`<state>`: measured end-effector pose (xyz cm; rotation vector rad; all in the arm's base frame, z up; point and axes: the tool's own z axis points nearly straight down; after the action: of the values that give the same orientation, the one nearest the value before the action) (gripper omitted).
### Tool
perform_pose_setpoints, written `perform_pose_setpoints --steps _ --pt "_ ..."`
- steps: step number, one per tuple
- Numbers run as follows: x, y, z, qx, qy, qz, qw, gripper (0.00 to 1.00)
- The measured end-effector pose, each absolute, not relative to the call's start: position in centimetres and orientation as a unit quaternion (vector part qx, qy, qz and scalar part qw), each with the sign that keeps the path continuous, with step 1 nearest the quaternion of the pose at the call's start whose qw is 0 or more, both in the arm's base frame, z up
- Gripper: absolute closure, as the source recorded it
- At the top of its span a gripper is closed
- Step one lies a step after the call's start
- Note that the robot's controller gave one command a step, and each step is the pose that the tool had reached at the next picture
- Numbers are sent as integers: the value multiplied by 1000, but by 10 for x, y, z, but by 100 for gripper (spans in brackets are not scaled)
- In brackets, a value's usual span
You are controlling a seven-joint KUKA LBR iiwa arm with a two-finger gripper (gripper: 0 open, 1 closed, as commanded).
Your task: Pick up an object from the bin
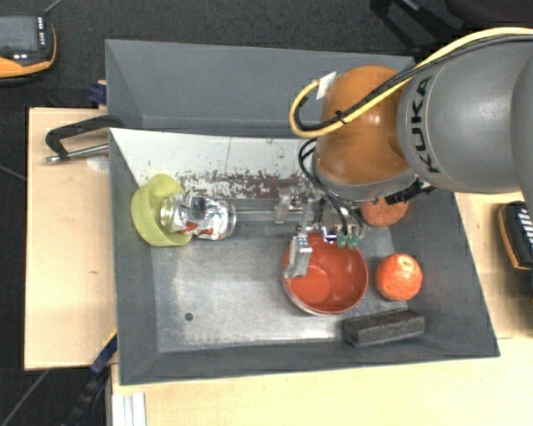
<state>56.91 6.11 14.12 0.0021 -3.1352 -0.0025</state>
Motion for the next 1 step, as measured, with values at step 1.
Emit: perform_pose_setpoints --steps 1 --pt "573 -9 75 143 -990 -1 5 0"
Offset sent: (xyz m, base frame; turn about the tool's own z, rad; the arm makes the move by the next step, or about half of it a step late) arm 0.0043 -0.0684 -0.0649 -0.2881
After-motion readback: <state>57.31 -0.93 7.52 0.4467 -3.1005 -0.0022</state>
